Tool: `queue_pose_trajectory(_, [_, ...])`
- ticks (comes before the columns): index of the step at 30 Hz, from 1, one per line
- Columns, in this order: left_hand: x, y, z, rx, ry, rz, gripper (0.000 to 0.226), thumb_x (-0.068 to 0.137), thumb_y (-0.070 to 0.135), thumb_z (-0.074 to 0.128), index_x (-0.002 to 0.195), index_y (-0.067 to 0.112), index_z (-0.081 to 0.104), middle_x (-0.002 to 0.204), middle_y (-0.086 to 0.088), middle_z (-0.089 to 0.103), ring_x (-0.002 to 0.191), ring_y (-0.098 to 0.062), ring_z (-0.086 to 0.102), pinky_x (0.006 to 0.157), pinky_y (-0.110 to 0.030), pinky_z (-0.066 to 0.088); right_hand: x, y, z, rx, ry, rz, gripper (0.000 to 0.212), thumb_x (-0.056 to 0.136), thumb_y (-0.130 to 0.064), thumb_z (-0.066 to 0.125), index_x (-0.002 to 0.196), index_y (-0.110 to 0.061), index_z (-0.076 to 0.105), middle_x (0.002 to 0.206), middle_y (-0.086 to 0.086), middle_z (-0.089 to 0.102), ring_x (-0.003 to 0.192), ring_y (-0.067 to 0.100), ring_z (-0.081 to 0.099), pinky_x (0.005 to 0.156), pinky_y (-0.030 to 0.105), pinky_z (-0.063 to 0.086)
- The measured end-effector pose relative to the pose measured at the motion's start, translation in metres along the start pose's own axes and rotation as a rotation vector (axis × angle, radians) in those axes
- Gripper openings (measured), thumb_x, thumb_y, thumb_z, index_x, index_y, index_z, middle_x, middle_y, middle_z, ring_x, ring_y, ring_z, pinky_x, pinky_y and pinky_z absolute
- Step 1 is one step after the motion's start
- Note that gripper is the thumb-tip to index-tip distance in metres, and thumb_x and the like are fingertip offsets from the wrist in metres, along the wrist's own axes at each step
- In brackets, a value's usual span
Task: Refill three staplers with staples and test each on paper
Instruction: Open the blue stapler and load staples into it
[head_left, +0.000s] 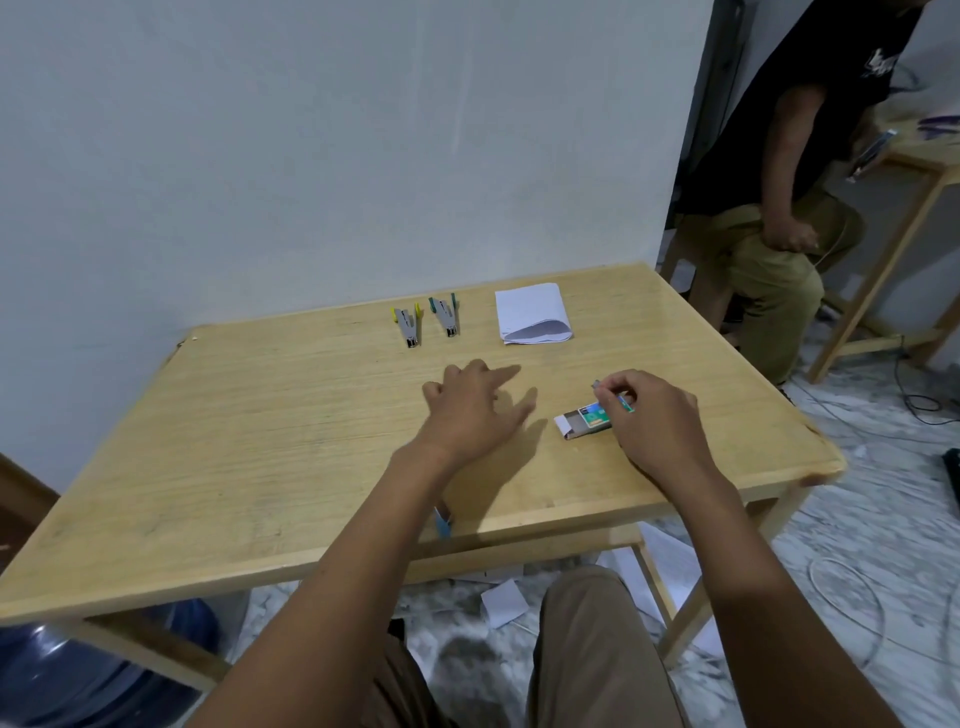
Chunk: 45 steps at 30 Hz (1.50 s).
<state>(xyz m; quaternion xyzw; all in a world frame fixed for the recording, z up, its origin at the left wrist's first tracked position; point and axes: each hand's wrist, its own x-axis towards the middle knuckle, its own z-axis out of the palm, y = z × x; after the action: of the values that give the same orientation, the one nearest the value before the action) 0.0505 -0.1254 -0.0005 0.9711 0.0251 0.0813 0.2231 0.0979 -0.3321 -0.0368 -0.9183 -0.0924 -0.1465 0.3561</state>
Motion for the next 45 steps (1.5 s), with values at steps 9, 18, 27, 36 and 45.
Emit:
queue_pose_trajectory(9, [-0.013,-0.046,-0.024,0.229,-0.140,-0.376,0.041,0.087,0.059,0.057,0.101,0.024,0.072,0.097,0.003,0.066,0.104,-0.024,0.054,0.084,-0.040,0.023,-0.001,-0.003,0.004,-0.042,0.018,0.016,0.006,0.095,-0.036,0.063,0.089,-0.038,0.063,0.080,-0.024,0.056,0.095,0.004,0.046,0.083,0.029,0.014])
queue_pose_trajectory(18, [-0.024,-0.054,-0.023,-0.183,0.068,-0.296,0.020,0.096,0.028,0.058,0.086,0.016,0.071,0.067,0.003,0.065,0.057,-0.008,0.062,0.058,-0.020,0.041,-0.011,-0.036,-0.003,0.402,0.003,0.000,0.025,0.092,-0.023,0.069,0.117,-0.020,0.071,0.089,-0.014,0.067,0.082,-0.008,0.059,0.067,0.006,0.046])
queue_pose_trajectory(27, [-0.037,-0.064,-0.036,-1.050,0.000,-0.357,0.023,0.102,0.033,0.053,0.106,0.019,0.071,0.066,-0.002,0.046,0.045,-0.014,0.042,0.042,-0.023,0.033,-0.020,-0.093,0.019,0.715,-0.162,-0.073,0.016,0.088,-0.019,0.074,0.097,-0.031,0.077,0.089,-0.014,0.077,0.084,0.002,0.069,0.073,0.014,0.051])
queue_pose_trajectory(36, [-0.053,-0.059,-0.044,-1.428,-0.204,-0.358,0.032,0.101,0.022,0.041,0.123,0.009,0.061,0.067,0.000,0.044,0.045,-0.011,0.030,0.038,-0.022,0.022,-0.028,-0.122,0.032,0.760,-0.318,-0.013,0.026,0.086,-0.013,0.072,0.084,-0.038,0.076,0.088,0.003,0.076,0.068,0.006,0.061,0.068,0.026,0.052])
queue_pose_trajectory(45, [-0.059,-0.055,-0.046,-1.455,-0.221,-0.311,0.018,0.101,0.019,0.039,0.105,0.008,0.053,0.071,-0.002,0.044,0.045,-0.010,0.032,0.037,-0.020,0.022,-0.033,-0.140,0.034,0.604,-0.363,-0.193,0.019,0.089,-0.014,0.071,0.096,-0.032,0.072,0.084,-0.015,0.071,0.080,-0.004,0.065,0.074,0.014,0.051])
